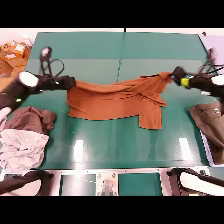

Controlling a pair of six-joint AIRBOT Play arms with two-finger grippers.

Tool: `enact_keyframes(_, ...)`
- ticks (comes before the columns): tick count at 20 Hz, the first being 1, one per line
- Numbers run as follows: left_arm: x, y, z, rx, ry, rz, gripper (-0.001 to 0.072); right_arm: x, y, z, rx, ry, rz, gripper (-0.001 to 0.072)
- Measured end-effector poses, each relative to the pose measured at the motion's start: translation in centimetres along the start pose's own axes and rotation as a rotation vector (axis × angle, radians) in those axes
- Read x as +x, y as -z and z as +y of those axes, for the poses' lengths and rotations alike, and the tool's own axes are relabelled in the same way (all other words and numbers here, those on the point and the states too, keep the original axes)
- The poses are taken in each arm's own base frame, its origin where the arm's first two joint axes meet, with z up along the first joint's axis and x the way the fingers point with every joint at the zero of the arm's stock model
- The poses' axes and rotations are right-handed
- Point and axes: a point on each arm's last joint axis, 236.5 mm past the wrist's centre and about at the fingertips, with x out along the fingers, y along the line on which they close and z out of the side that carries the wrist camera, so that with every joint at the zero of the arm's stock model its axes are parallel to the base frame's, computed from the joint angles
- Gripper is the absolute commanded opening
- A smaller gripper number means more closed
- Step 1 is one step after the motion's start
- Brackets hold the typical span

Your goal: Fold the shirts.

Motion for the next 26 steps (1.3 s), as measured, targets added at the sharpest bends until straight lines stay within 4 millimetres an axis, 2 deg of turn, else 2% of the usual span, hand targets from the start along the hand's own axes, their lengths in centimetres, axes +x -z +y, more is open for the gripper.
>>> enact_keyframes(1,1.6,0.7,0.9,-0.034,-0.006,0.009,0.0038,1.8,0.7,-1.5,0.016,0.021,0.028,0.0053)
enact_keyframes(2,2.6,1.0,1.5,-0.055,-0.01,0.011,0.0333,2.9,0.9,-2.6,0.024,0.038,0.042,0.0227)
enact_keyframes(3,3.2,1.1,2.1,-0.075,-0.015,0.006,0.0702,3.5,0.8,-3.7,0.031,0.051,0.048,0.0355)
enact_keyframes(4,3.6,1.1,2.7,-0.087,-0.018,0.012,0.0695,3.7,0.2,-4.6,0.039,0.061,0.047,0.0369)
enact_keyframes(5,3.5,0.4,3.1,-0.101,-0.015,0.008,0.0695,3.4,-0.3,-5.5,0.042,0.068,0.059,0.0338)
enact_keyframes(7,2.5,-0.5,3.9,-0.123,0.012,0.04,0.0695,1.8,-1.3,-7.4,0.058,0.074,0.09,0.0217)
enact_keyframes(9,0.8,-1.7,4.6,-0.142,0.047,0.074,0.0694,-0.2,-1.2,-9.2,0.092,0.075,0.145,0.0128)
enact_keyframes(10,-0.2,-1.6,5.0,-0.151,0.066,0.112,0.0695,-1.2,-0.7,-10.0,0.113,0.074,0.177,0.0129)
enact_keyframes(12,-2.0,-0.8,5.6,-0.165,0.098,0.187,0.0694,-2.7,1.6,-11.3,0.155,0.069,0.262,0.0132)
enact_keyframes(13,-2.7,-0.1,6.0,-0.164,0.104,0.23,0.0694,-3.1,3.3,-11.6,0.174,0.063,0.309,0.0186)
enact_keyframes(14,-3.2,0.8,6.3,-0.158,0.105,0.276,0.0695,-3.3,5.1,-11.9,0.195,0.057,0.356,0.0282)
enact_keyframes(15,-3.8,1.6,6.4,-0.15,0.107,0.316,0.0694,-3.4,6.9,-12.1,0.214,0.054,0.397,0.0341)
enact_keyframes(18,-5.0,3.3,6.8,-0.139,0.106,0.403,0.0694,-2.8,11.9,-11.7,0.24,0.033,0.494,0.034)
enact_keyframes(20,-5.5,4.1,6.7,-0.141,0.115,0.443,0.0695,-1.6,14.0,-11.5,0.236,0.035,0.518,0.034)
enact_keyframes(24,-6.0,4.9,6.7,-0.151,0.115,0.484,0.0695,0.9,15.3,-10.2,0.23,0.007,0.518,0.0321)
enact_keyframes(26,-6.3,5.3,6.6,-0.16,0.115,0.502,0.0694,2.2,14.9,-10.1,0.204,0.009,0.494,0.0088)
